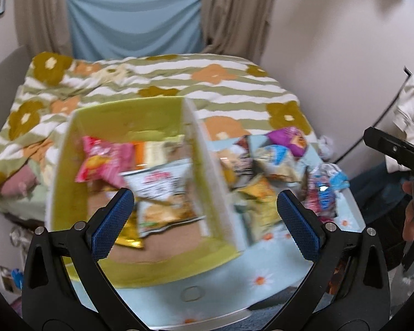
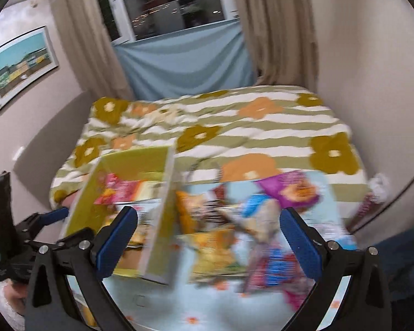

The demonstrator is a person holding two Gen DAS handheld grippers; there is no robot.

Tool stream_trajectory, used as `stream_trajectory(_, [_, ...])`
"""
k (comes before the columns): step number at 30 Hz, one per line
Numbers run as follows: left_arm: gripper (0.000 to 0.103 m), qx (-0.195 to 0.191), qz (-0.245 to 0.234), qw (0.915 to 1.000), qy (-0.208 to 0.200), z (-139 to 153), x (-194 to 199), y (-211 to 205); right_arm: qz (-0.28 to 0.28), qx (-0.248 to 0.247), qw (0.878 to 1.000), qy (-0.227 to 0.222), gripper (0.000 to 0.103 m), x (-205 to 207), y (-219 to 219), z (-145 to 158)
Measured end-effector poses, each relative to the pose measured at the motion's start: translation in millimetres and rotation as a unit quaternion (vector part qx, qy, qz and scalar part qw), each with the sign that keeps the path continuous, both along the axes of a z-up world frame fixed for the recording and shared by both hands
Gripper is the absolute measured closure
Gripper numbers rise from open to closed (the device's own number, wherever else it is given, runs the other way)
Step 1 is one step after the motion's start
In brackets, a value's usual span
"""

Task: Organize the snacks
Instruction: 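Move both tools back over the remaining snack bags, then grasp the dark chocolate-cookie bag with the left tool while the right tool grasps the blue-white bag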

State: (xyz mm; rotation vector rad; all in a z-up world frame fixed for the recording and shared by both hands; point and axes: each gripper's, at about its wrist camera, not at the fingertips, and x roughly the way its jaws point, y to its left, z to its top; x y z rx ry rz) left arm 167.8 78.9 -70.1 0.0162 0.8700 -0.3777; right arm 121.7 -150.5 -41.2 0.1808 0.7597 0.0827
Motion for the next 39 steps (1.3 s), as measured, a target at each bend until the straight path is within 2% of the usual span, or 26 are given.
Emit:
stream_trajectory(4, [0.0, -0.01, -0.031, 0.9994, 0.013, -3, -7, -58, -0.031, -0.011, 0.999, 0.014, 0.0, -11, -58, -2])
stream_trajectory(10, [0.0, -0.012, -0.069, 0.9967, 0.042, -20, -13, -140, -0.036, -0.004, 0.999, 0.041, 0.0, -16, -132, -18])
stream_trajectory(18, [0.0, -0.017, -0.095, 0.9909, 0.094, -64, -4, -216, -0.01, 0.016, 0.997, 0.079, 0.0, -8, -188, -62])
stream_trajectory(26, [0.0, -0.023, -0.082, 0.9865, 0.14, -117, 13, -244, 0.046, 0.029, 0.992, 0.116, 0.0, 21, -212, -124])
stream_trajectory(35, [0.0, -0.015, -0.063, 0.9832, 0.17, -154, 20, -259, 0.089, 0.058, 0.984, 0.14, 0.0, 42, -211, -166])
stream_trajectory(37, [0.008, -0.007, -0.064, 0.9828, 0.173, -158, 20, -261, 0.094, 0.06, 0.983, 0.144, 0.0, 45, -210, -172])
stream_trajectory(39, [0.01, -0.008, -0.065, 0.9828, 0.173, -159, 20, -261, 0.099, 0.066, 0.982, 0.149, 0.0, 49, -209, -178])
